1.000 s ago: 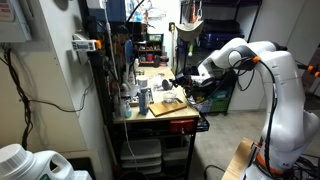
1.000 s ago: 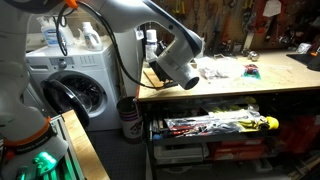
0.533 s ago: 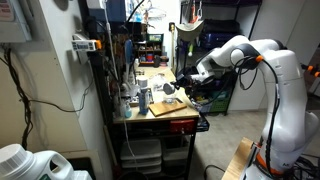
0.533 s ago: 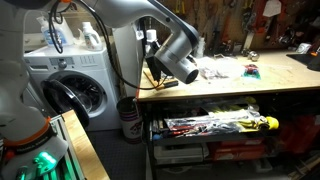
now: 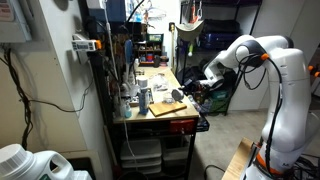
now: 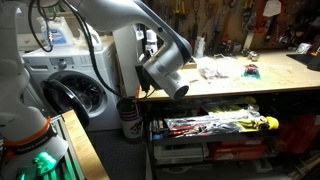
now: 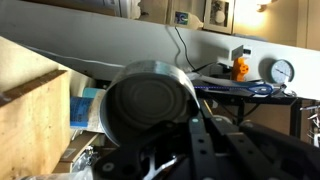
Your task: Turn the tin upside down
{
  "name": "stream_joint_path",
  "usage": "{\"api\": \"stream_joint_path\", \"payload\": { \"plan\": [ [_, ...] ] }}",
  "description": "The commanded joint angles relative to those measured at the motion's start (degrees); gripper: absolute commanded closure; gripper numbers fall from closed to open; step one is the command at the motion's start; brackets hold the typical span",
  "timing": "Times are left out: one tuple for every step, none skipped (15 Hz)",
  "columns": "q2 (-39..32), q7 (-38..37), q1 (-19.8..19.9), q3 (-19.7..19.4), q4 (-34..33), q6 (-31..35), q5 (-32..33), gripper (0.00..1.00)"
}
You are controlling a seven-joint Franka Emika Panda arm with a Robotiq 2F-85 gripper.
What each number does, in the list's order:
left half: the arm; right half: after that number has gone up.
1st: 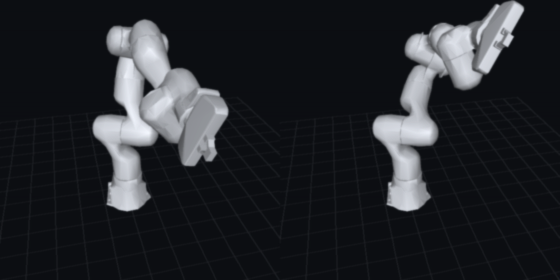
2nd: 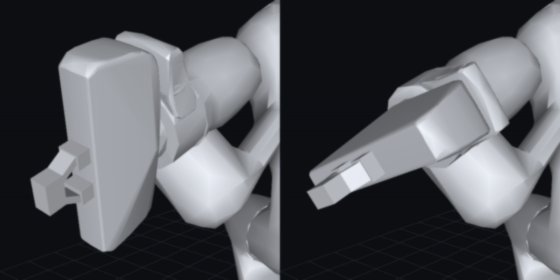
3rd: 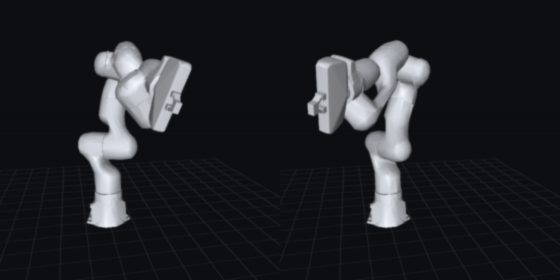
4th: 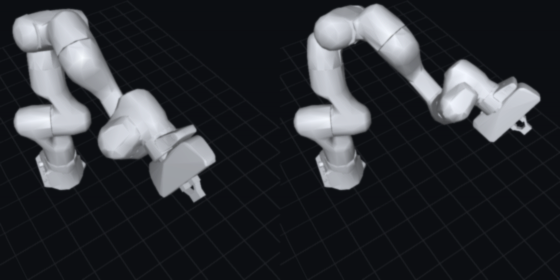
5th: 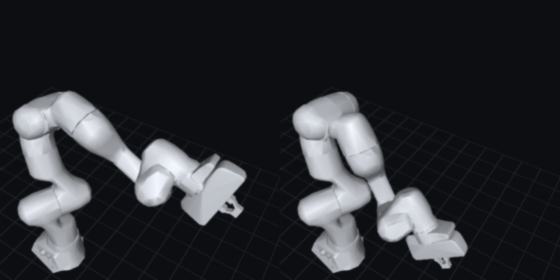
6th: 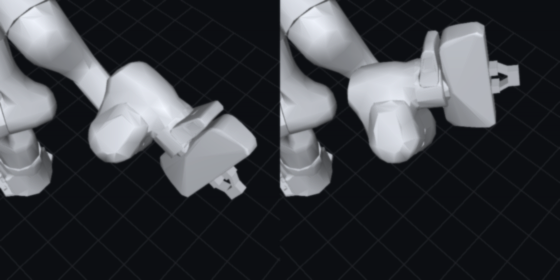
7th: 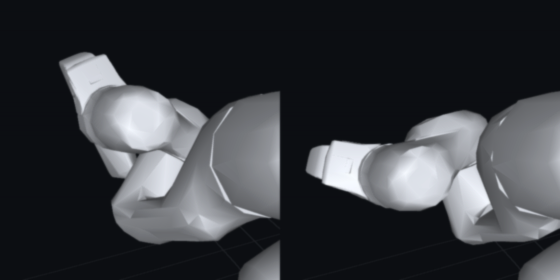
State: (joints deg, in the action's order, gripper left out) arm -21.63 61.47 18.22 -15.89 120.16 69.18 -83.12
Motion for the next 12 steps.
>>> {"api": "stream_joint_path", "payload": {
  "plan": [
    [0.1, 0.1, 0.0, -0.4, 0.8, -0.1, 0.0, 0.96],
    [0.4, 0.1, 0.1, -0.6, 1.3, 0.0, 0.0, 0.96],
    [0.5, 0.1, 0.0, -0.6, 1.5, 0.0, 0.0, 0.96],
    [0.6, 0.1, 0.0, -0.6, 1.6, 0.1, 0.0, 0.99],
    [-0.1, 0.0, 0.6, -0.7, 1.7, 0.0, -1.3, 0.99],
    [-1.3, 0.2, 1.6, -0.8, 1.6, -1.7, -2.8, 0.99],
    [-1.9, 0.6, 2.0, -0.9, 1.7, -2.2, -3.5, 0.99],
    [-2.5, 0.6, 2.6, -1.0, 2.1, -2.6, -5.0, 0.99],
    [-3.5, 0.0, 3.4, -1.0, 2.1, -4.0, -6.5, 0.99],
    [-4.3, -0.9, 4.2, -1.0, 2.4, -5.2, -8.1, 0.99],
    [-5.1, -1.6, 4.5, -1.3, 2.6, -5.2, -9.4, 0.99],
    [-6.2, -2.0, 5.1, -1.4, 2.5, -6.5, -10.6, 0.99]
  ]
}}
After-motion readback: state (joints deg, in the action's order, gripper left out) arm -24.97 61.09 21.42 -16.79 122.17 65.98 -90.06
